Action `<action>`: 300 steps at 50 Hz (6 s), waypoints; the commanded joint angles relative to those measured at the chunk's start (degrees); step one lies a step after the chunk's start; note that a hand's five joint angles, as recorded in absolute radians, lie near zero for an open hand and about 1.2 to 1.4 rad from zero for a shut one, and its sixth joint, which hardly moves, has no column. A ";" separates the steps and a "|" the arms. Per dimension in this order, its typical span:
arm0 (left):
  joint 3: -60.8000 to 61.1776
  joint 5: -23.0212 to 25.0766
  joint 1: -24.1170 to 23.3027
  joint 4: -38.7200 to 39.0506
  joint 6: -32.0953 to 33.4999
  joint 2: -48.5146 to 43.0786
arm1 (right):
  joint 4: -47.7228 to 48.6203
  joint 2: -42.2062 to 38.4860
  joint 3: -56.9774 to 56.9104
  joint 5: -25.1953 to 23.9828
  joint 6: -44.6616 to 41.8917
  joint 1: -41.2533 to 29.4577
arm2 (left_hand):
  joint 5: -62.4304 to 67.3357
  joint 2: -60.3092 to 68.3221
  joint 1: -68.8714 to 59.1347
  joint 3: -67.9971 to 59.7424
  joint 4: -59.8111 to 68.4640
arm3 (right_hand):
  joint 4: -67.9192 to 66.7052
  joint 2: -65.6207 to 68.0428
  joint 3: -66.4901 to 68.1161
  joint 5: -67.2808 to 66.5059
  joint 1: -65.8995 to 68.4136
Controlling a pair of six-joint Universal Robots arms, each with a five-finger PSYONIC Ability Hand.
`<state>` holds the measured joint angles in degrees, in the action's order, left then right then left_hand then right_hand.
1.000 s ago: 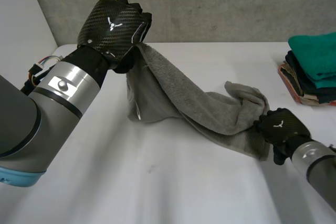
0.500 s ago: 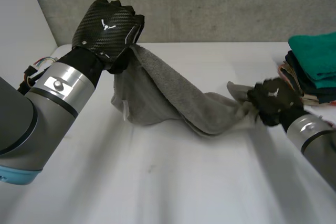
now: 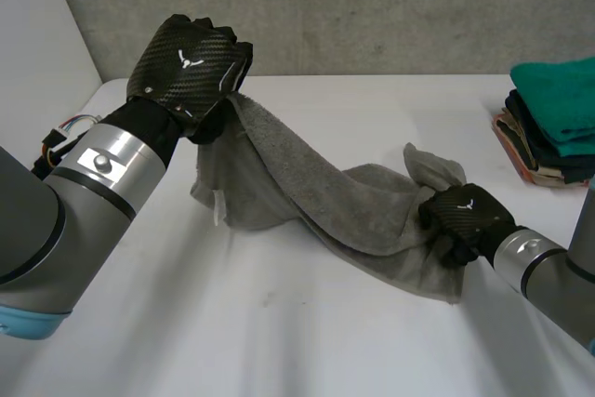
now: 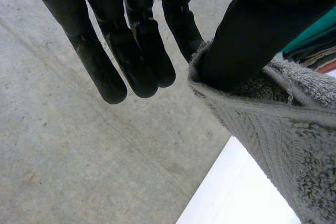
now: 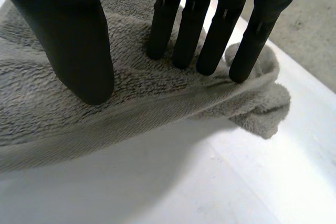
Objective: Fold the laundry.
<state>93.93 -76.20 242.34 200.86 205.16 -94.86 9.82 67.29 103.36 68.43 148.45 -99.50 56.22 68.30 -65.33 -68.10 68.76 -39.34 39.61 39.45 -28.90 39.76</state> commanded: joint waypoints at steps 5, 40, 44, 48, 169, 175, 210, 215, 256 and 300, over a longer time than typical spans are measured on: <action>1.08 0.00 0.24 -0.03 0.07 0.12 | -11.22 8.73 1.49 0.30 0.79 0.36 | 13.78 11.70 -14.67 -11.90 11.24 | -0.69 0.42 0.58 -1.12 0.27; 2.83 -0.17 0.76 -0.99 0.24 1.16 | 4.88 15.71 3.70 7.24 2.55 -3.33 | 13.78 11.70 -14.67 -11.90 11.24 | -40.66 40.39 40.55 -41.10 40.24; 3.45 -1.05 2.16 -5.11 0.42 4.32 | -6.42 22.43 -0.68 6.45 1.93 -3.07 | 13.78 11.70 -14.67 -11.90 11.24 | -40.66 40.39 40.55 -41.10 40.24; 3.54 -1.06 4.97 -10.64 0.51 6.87 | -21.19 24.20 -8.58 6.01 0.18 -1.23 | 13.78 11.70 -14.67 -11.90 11.24 | -40.66 40.39 40.55 -41.10 40.24; 11.64 6.50 27.40 -15.41 8.58 2.01 | -39.17 6.14 -23.45 10.57 -18.81 0.99 | 13.78 11.70 -14.67 -11.90 11.24 | -40.66 40.39 40.55 -41.10 40.24; 1.36 1.94 24.15 -16.46 15.79 -14.72 | -39.18 -4.97 -32.07 18.56 -18.37 -3.15 | 13.78 11.70 -14.67 -11.90 11.24 | -40.66 40.39 40.55 -41.10 40.24; 30.70 8.52 20.98 -1.43 5.96 -1.55 | -14.83 -3.92 -15.38 17.52 -8.09 -4.04 | -29.76 -31.84 28.88 31.64 -32.30 | -40.66 40.39 40.55 -41.10 40.24; 30.34 8.52 21.33 -1.43 7.80 -4.80 | -13.60 -3.83 -13.89 17.00 -8.18 -4.04 | -29.76 -31.84 28.88 31.64 -32.30 | -40.66 40.39 40.55 -41.10 40.24; 25.69 8.79 21.68 6.65 17.91 -14.47 | -12.10 -3.83 -12.48 16.91 -8.44 -4.83 | -16.99 -19.06 16.10 18.87 -19.53 | -40.66 40.39 40.55 -41.10 40.24; 21.66 10.37 25.55 -9.35 9.02 1.12 | -36.81 4.37 -17.13 17.52 -24.79 -2.28 | 13.78 11.70 -14.67 -11.90 11.24 | -40.66 40.39 40.55 -41.10 40.24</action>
<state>118.67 -65.74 268.61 191.00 210.85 -80.63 -29.30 81.26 87.92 85.60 123.03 -101.76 56.17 68.43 -65.21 -68.11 68.53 -68.62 67.18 67.86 -58.26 63.29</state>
